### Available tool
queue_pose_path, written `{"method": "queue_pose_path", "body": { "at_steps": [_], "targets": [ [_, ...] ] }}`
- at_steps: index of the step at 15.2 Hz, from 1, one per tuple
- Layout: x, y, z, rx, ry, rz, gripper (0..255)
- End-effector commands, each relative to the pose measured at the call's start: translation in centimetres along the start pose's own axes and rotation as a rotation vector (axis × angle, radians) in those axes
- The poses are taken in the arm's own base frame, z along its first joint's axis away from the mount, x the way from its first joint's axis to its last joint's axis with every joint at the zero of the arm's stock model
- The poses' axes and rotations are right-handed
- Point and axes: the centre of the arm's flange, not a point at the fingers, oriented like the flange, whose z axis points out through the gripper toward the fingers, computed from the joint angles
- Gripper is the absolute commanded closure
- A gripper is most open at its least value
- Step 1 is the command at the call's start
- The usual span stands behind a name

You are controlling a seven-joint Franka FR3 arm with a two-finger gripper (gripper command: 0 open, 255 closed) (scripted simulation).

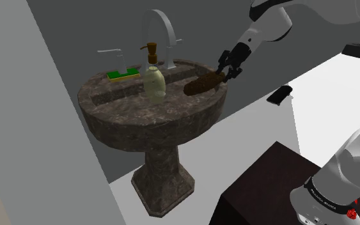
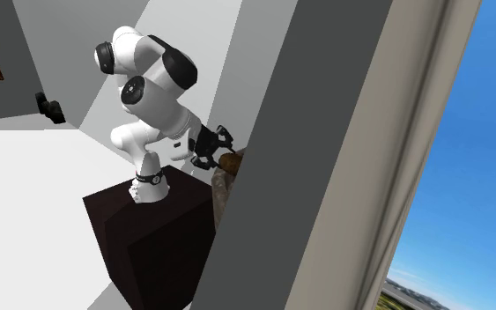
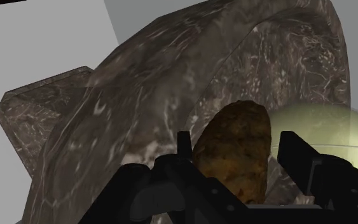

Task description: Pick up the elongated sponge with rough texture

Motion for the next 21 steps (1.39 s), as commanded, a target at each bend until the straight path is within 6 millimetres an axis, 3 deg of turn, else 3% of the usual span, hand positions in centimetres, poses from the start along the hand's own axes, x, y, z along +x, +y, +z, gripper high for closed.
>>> {"method": "queue_pose_path", "body": {
  "at_steps": [1,9,21],
  "targets": [
    [0.0,0.0,0.0,0.0,0.0,0.0,255],
    [0.0,0.1,0.1,0.0,0.0,0.0,255],
    [-1.0,-4.4,-4.4,0.0,0.0,0.0,255]
  ]
}}
